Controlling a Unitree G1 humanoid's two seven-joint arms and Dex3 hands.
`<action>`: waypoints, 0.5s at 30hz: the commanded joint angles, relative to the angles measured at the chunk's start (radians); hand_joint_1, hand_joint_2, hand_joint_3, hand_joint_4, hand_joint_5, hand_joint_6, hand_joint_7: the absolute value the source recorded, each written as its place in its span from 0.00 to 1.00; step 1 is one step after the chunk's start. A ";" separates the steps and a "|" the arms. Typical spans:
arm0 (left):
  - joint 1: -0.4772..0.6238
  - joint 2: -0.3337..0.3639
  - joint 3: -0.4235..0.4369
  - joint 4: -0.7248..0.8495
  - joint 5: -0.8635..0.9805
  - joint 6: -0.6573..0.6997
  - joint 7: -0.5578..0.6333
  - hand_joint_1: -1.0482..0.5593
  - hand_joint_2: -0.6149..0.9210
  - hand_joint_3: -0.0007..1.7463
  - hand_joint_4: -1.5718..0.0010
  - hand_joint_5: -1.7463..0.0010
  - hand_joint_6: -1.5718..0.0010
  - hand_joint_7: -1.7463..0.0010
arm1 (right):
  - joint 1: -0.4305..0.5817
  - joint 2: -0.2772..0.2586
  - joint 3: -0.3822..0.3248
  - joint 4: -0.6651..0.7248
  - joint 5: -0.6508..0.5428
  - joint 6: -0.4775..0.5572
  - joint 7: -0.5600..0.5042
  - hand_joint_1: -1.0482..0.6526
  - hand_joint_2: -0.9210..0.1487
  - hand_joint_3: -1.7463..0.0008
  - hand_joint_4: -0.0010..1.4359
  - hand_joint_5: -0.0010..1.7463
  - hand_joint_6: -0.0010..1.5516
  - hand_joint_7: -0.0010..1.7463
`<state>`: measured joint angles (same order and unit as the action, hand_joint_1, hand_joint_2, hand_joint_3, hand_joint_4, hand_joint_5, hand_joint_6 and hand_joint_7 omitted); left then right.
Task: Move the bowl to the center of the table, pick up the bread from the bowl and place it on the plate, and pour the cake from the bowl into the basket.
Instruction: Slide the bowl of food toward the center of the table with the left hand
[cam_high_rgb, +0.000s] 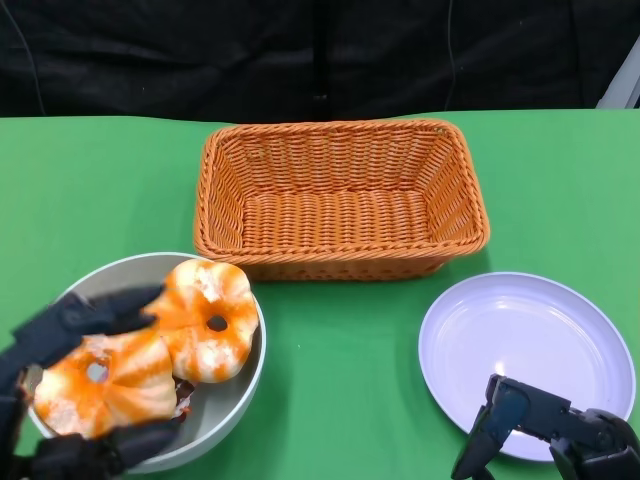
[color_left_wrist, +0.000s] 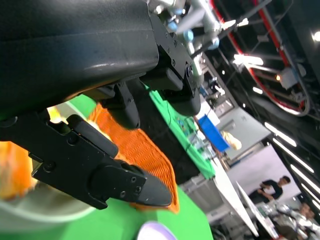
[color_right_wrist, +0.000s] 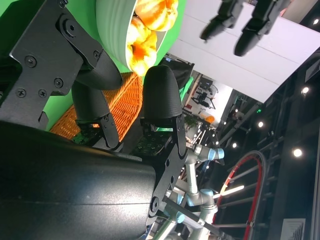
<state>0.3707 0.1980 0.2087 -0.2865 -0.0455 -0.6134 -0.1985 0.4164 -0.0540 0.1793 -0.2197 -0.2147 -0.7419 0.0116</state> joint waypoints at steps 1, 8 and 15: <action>-0.035 0.034 0.063 0.050 0.011 0.008 0.025 0.24 1.00 0.20 0.83 0.57 0.76 0.84 | 0.003 -0.007 -0.004 0.007 0.010 -0.016 -0.006 0.63 0.79 0.02 0.57 0.93 0.51 0.80; -0.080 0.063 0.137 0.138 0.079 0.036 0.066 0.19 1.00 0.25 0.99 0.56 0.84 0.87 | 0.004 -0.009 -0.006 0.009 0.003 -0.022 -0.006 0.62 0.79 0.02 0.58 0.93 0.52 0.80; -0.113 0.076 0.149 0.201 0.155 0.114 0.110 0.20 1.00 0.24 1.00 0.63 0.87 0.89 | 0.007 -0.008 -0.003 0.019 0.009 -0.028 -0.004 0.63 0.78 0.03 0.57 0.93 0.52 0.80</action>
<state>0.2678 0.2556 0.3469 -0.1082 0.0936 -0.5231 -0.1086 0.4187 -0.0544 0.1794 -0.2071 -0.2166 -0.7579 0.0116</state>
